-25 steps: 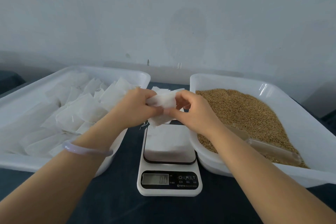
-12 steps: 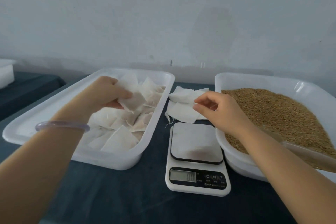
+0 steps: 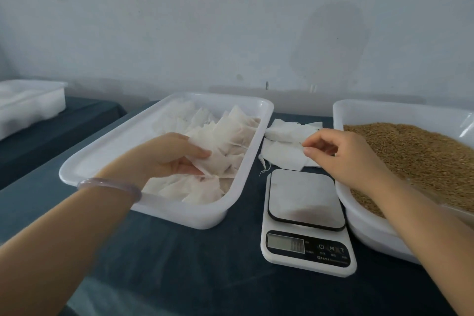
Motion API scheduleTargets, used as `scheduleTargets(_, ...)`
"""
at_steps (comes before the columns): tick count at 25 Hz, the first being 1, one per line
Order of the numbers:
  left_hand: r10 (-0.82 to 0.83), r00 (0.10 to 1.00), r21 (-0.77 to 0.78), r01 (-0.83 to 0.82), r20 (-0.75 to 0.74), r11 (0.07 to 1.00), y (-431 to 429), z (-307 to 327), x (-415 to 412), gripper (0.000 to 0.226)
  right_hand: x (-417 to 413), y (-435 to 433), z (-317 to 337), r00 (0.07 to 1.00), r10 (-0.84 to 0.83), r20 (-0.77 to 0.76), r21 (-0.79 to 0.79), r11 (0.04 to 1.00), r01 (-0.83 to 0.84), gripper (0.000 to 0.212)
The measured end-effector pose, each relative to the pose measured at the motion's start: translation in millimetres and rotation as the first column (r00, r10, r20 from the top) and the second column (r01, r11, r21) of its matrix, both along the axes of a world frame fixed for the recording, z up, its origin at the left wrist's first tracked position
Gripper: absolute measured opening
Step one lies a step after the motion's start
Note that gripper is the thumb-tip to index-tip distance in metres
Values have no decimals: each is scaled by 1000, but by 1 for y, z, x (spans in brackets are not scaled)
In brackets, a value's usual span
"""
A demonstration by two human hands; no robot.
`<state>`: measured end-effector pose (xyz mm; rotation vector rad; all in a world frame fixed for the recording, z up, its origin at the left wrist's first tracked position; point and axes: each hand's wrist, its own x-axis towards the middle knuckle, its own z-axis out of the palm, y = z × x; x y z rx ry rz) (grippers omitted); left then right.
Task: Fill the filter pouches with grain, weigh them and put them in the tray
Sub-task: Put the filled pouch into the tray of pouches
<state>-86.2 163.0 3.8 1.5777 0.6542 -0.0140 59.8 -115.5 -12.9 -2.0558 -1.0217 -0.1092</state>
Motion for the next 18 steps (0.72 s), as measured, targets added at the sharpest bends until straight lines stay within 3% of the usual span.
scheduleTargets(6,53,994,1,-54,99,999,-8,0,21,19,1,-2,-1,1000,-13,-9,4,1000,13,10)
scheduleTargets(7,67,993,50,-72,101,996,-9,1,24,20,1,-1,-1,1000,-13,-9,-1,1000,13,10)
scheduleTargets(8,86,994,197,-98,69,975,-11,1,28,23,1,-1,0,1000,-15,-9,-4,1000,14,10)
scheduleTargets(10,107,992,591,-44,-72,805,-14,2,34,33,2,-1,0,1000,-16,-11,-1,1000,16,8)
scheduleTargets(12,128,973,812,86,-194,578,-20,6,37,47,2,-2,0,1000,-12,-10,5,1000,12,8)
scheduleTargets(15,152,968,952,153,-198,265,-25,13,44,74,2,-2,-1,1000,-20,-10,23,1000,20,8)
scheduleTargets(18,63,998,994,-13,6,106,-30,25,53,56,2,-2,-1,1000,-27,-11,51,998,27,10)
